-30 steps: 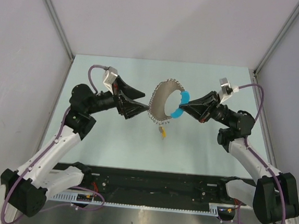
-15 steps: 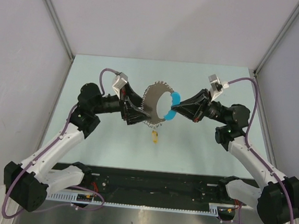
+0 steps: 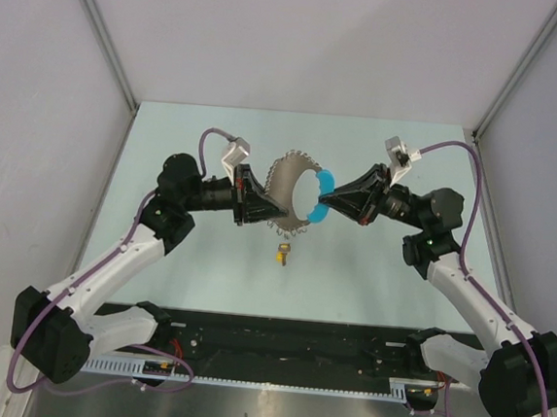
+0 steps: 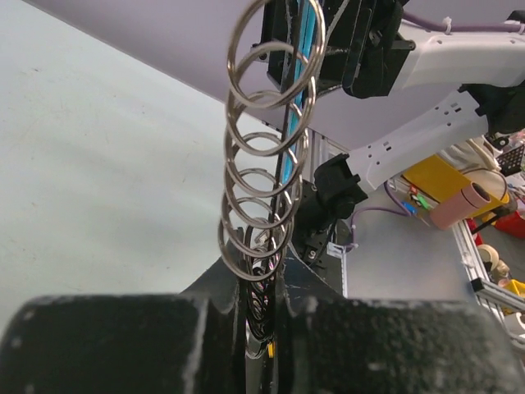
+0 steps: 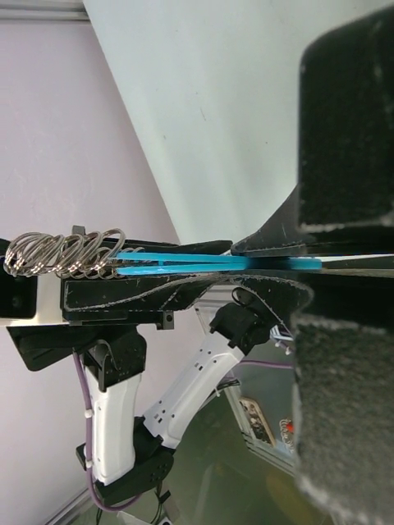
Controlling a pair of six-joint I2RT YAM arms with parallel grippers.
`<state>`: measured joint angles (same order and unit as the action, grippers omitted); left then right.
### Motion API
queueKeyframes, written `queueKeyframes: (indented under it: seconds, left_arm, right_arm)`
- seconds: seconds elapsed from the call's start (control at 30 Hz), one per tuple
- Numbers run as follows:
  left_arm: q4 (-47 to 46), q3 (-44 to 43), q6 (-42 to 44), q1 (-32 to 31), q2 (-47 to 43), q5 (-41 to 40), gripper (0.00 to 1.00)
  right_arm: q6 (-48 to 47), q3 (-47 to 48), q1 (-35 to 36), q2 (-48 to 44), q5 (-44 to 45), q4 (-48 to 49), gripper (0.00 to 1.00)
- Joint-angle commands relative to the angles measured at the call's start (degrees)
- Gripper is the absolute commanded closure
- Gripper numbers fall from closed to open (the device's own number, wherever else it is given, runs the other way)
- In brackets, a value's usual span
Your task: Remove the keys from the keyring
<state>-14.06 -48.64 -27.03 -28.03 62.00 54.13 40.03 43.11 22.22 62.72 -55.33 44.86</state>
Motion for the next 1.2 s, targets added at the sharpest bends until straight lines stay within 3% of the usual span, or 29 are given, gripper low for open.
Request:
queueKeyframes:
  seconds: [0.0, 0.03, 0.07, 0.17, 0.3, 0.43, 0.67, 1.17]
  left_arm:
    - [-8.69, -0.49, -6.54, -0.89, -0.03, -0.43, 0.99]
    - [-10.70, -0.14, -8.64, -0.97, -0.03, -0.78, 1.00]
    - [-11.76, -0.14, -9.61, -0.89, -0.12, -1.13, 1.00]
    - [-13.18, -0.14, -11.91, -0.97, -1.17, -4.46, 1.00]
    - [-8.44, -0.31, -10.77, -0.97, -2.85, -10.88, 1.00]
    - [-7.12, -0.75, -10.41, -0.89, -4.51, -12.90, 1.00]
    - [-7.47, -0.84, -12.88, -0.97, -7.59, -17.83, 0.99]
    - [-7.47, -0.66, -13.58, -0.97, -9.35, -17.30, 1.00]
  right_arm:
    - [0.13, 2.85, -0.16, 0.12, 1.10, 2.42, 0.98]
    - [0.14, 2.77, -0.24, -0.05, 1.19, 2.08, 0.93]
    - [-0.21, 2.77, -0.33, -0.31, 1.97, 1.12, 0.76]
    - [-6.44, 1.72, -0.25, -3.03, 4.08, -5.38, 0.50]
    - [-15.05, -3.37, 3.08, -9.53, 10.41, -10.05, 0.39]
    - [-25.67, -6.72, 8.78, -12.35, 17.43, -11.99, 0.35]
    - [-35.97, -10.68, 19.79, -8.68, 23.59, -3.04, 0.30]
    - [-37.40, -10.77, 24.80, 1.00, 32.13, 9.01, 0.38]
